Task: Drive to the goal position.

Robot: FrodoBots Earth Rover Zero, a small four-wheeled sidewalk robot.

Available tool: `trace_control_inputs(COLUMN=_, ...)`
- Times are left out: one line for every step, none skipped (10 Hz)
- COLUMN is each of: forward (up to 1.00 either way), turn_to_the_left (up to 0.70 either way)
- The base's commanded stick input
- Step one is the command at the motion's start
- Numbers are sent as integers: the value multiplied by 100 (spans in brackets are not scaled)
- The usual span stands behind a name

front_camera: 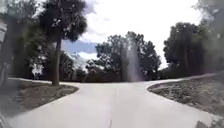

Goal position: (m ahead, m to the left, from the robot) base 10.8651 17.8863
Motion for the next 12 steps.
trace_control_inputs(forward=69, turn_to_the_left=1)
trace_control_inputs(forward=69, turn_to_the_left=1)
trace_control_inputs(forward=69, turn_to_the_left=1)
trace_control_inputs(forward=69, turn_to_the_left=1)
trace_control_inputs(forward=69, turn_to_the_left=1)
trace_control_inputs(forward=69, turn_to_the_left=1)
trace_control_inputs(forward=69, turn_to_the_left=1)
trace_control_inputs(forward=69, turn_to_the_left=1)
trace_control_inputs(forward=69, turn_to_the_left=1)
trace_control_inputs(forward=69, turn_to_the_left=1)
trace_control_inputs(forward=69, turn_to_the_left=1)
trace_control_inputs(forward=69, turn_to_the_left=1)
